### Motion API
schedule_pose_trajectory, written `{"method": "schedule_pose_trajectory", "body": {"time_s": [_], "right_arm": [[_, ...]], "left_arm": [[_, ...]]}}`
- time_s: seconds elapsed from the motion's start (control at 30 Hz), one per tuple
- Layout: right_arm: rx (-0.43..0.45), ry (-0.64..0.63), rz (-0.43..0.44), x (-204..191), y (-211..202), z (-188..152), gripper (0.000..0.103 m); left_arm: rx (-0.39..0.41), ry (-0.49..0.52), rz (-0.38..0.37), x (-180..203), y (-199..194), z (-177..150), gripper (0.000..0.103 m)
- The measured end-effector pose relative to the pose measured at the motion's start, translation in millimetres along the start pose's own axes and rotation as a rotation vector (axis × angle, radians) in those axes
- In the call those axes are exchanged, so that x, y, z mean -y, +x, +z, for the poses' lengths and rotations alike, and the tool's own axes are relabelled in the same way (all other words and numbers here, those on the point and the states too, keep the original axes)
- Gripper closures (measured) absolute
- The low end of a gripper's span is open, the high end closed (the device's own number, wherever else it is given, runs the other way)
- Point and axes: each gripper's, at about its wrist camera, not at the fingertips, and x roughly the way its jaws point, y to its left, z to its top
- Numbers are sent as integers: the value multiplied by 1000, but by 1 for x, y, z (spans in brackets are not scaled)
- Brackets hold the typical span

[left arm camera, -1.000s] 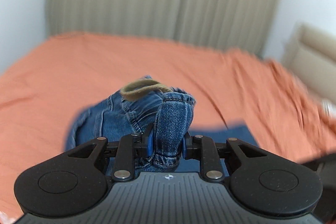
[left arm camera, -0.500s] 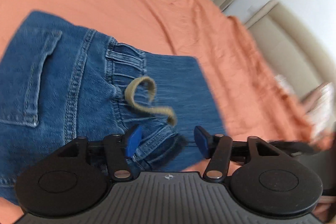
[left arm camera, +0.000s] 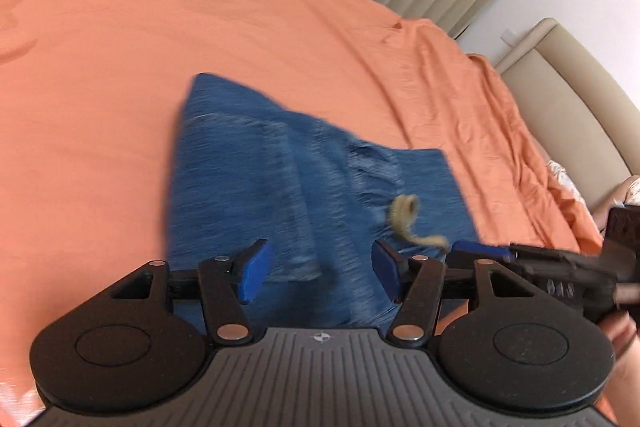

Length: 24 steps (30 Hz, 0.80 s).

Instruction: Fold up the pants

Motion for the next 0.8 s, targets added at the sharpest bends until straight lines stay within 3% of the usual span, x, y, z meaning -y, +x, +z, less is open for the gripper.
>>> {"method": "schedule_pose_trajectory", "body": {"time_s": [0.1, 0.23, 0.3, 0.33, 0.4, 0.5, 0.53, 0.57, 0.6, 0.63, 0.7, 0.8], "right_arm": [[-32, 34, -41, 4, 21, 3, 66], [-108, 192, 23, 28, 49, 3, 63], [-92, 211, 12, 28, 51, 5, 77], [-79, 187, 3, 23, 47, 7, 88], [-50, 90, -28, 8, 37, 12, 93], [0, 15, -5, -9, 14, 22, 100], [21, -1, -4, -14, 5, 26, 101], [43, -8, 2, -19, -5, 29, 101], [64, -1, 21, -21, -14, 32, 101], [89, 8, 38, -22, -24, 34, 102], [133, 11, 46, -24, -44, 30, 103], [134, 38, 29, -16, -52, 12, 103]], "left_arm": [[-30, 48, 11, -15, -11, -12, 36], [-106, 157, 50, -19, -17, -35, 35], [-146, 241, 86, -16, -15, -46, 35], [-159, 281, 103, -14, -14, -52, 35], [-164, 355, 141, -10, -11, -60, 34], [-156, 418, 211, -5, -4, -66, 35], [-163, 432, 230, -5, -1, -66, 38], [-158, 448, 254, -4, 0, -67, 48], [-156, 461, 281, -4, 1, -68, 70], [-158, 467, 309, -5, 1, -69, 82], [-118, 447, 309, -8, -6, -69, 92], [-77, 411, 314, -13, -18, -70, 95]]}}
